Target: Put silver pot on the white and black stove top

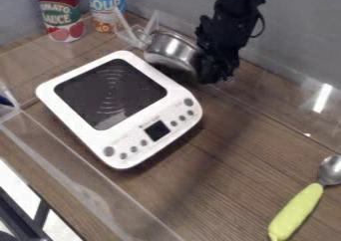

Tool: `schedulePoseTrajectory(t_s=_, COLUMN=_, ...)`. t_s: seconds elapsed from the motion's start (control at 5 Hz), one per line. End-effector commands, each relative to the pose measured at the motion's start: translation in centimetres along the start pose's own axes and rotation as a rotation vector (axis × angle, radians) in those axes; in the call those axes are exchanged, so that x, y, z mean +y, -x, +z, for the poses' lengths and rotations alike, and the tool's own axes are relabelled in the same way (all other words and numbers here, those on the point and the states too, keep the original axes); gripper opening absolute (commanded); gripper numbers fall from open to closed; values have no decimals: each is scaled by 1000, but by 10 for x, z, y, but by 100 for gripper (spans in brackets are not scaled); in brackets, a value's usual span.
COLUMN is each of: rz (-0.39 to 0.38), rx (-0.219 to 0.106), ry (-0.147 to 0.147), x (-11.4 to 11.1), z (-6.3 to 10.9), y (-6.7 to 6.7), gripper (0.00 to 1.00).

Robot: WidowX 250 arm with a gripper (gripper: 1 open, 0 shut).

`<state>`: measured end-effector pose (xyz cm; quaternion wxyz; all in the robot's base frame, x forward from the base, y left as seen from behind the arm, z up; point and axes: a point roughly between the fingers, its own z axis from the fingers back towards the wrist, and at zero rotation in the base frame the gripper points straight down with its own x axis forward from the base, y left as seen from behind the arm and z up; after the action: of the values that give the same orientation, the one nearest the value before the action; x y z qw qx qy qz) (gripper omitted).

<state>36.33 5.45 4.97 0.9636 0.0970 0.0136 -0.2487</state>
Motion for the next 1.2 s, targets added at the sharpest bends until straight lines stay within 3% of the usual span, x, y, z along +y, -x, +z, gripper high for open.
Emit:
schedulePoseTrajectory(t_s=0.0, rz=15, rx=-46, ry=-70, x=18, z=23, y=-3, gripper=0)
schedulePoseTrajectory(t_s=0.6, rz=14, rx=-34, ry=-146, x=29, z=24, y=-6, gripper=0)
schedulePoseTrajectory(t_s=1.0, rz=3, rx=-34, ry=-217, x=36, z=29, y=-10, gripper=0)
